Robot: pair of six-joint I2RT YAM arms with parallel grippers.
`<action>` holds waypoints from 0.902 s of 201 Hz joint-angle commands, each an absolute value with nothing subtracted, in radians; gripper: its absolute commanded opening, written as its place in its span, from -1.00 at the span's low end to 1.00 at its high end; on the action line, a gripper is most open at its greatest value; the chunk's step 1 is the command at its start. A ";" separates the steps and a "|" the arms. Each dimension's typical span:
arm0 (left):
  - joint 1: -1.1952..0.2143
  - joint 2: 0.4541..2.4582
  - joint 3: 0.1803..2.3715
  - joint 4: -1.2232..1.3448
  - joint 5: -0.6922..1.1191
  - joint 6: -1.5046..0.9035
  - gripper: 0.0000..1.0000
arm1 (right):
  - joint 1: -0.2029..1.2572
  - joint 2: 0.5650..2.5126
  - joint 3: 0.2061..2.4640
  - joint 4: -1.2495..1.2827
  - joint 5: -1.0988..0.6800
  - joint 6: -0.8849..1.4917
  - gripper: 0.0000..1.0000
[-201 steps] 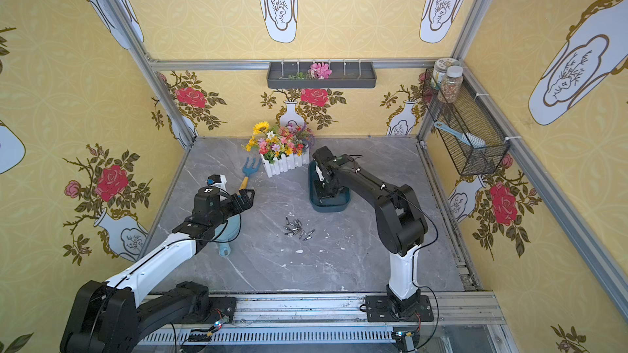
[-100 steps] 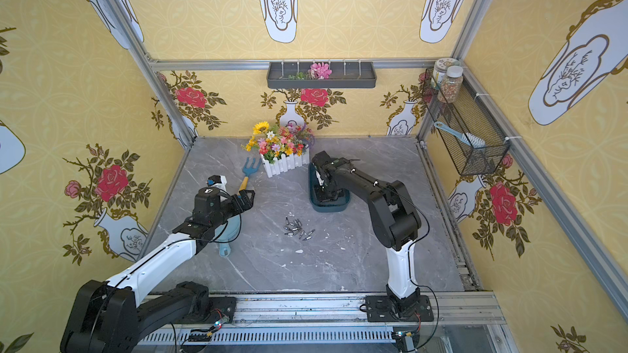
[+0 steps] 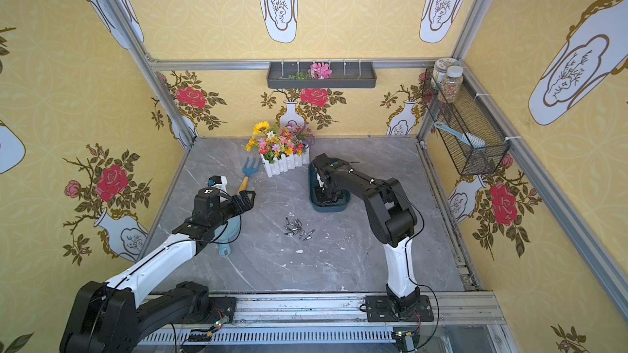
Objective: Put the bit on the desktop into the storage box
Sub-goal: Place the screwdriver bit in the storage box.
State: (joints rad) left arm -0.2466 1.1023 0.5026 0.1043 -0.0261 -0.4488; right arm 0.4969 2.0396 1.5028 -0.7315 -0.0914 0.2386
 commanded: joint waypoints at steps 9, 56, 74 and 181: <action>-0.247 1.106 0.498 0.124 -0.008 -0.438 1.00 | 0.497 2.037 1.498 -0.718 -0.089 0.248 -0.52; -0.245 1.095 0.495 0.124 -0.011 -0.438 1.00 | 0.497 2.001 1.491 -0.723 -0.075 0.247 -0.30; -0.246 1.093 0.495 0.122 -0.009 -0.440 1.00 | 0.497 1.984 1.488 -0.725 -0.069 0.243 -0.20; -0.283 1.081 0.507 0.083 0.031 -0.451 0.99 | 0.497 1.816 1.430 -0.728 0.003 0.207 0.24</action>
State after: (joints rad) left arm -0.2691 1.0771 0.4992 0.1024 0.0143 -0.4564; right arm 0.4969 1.8572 1.4479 -0.7338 -0.0261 0.2268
